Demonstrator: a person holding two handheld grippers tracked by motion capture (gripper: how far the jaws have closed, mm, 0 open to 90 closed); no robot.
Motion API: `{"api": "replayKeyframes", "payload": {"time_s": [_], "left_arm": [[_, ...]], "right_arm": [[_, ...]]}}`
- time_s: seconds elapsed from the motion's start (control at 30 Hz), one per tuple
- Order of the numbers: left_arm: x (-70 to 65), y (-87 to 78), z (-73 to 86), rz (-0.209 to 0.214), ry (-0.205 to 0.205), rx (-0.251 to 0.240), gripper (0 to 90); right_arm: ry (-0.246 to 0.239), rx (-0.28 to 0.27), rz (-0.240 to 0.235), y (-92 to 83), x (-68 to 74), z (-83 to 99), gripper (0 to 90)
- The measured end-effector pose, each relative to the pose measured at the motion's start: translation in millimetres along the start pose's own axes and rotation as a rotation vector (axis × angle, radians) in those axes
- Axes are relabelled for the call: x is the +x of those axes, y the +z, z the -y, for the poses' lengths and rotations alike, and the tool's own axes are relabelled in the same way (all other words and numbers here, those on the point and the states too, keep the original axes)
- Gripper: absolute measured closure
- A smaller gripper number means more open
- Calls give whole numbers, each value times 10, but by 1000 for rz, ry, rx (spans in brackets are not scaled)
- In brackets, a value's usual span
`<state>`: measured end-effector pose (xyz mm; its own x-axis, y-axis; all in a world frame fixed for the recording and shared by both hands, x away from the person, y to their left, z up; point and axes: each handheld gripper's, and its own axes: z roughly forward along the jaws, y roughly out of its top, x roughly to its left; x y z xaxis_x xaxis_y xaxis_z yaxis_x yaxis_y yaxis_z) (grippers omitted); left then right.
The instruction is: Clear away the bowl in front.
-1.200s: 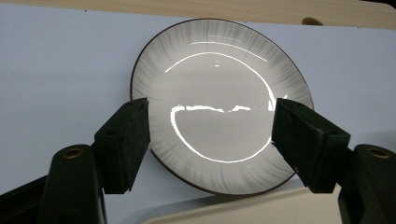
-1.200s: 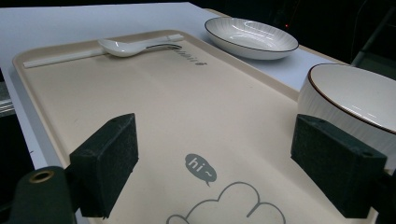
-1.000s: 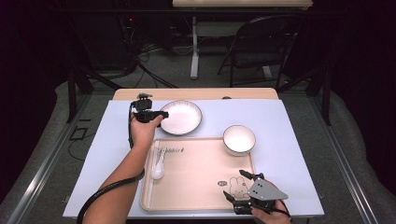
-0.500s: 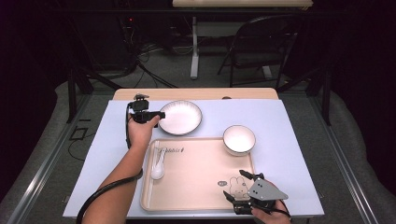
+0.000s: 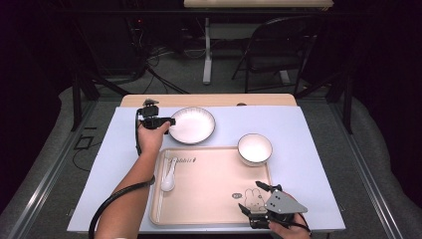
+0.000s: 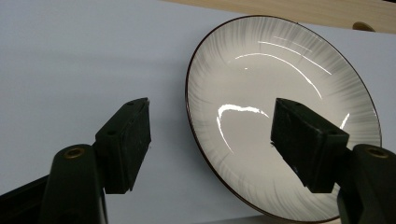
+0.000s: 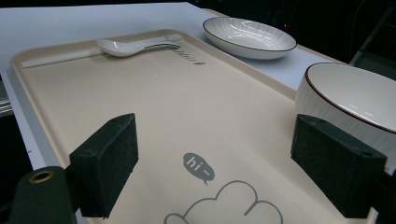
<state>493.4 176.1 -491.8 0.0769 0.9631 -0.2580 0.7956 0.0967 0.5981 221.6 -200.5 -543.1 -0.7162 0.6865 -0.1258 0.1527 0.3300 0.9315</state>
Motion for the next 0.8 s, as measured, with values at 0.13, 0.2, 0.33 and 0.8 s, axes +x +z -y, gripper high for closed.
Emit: {"api": "replayKeyframes", "payload": {"time_s": [0.13, 0.2, 0.33, 0.8], "left_arm": [[4, 108, 6, -5, 4, 10, 290], [2, 155, 19, -4, 2, 15, 290], [0, 212, 34, -4, -6, 19, 290], [1, 421, 86, 0, -17, 53, 313]], "right_arm": [[3, 0, 1, -1, -1, 0, 142], [5, 1, 0, -1, 0, 1, 143], [3, 0, 0, -2, -2, 1, 143], [4, 2, -1, -1, 0, 3, 142]]}}
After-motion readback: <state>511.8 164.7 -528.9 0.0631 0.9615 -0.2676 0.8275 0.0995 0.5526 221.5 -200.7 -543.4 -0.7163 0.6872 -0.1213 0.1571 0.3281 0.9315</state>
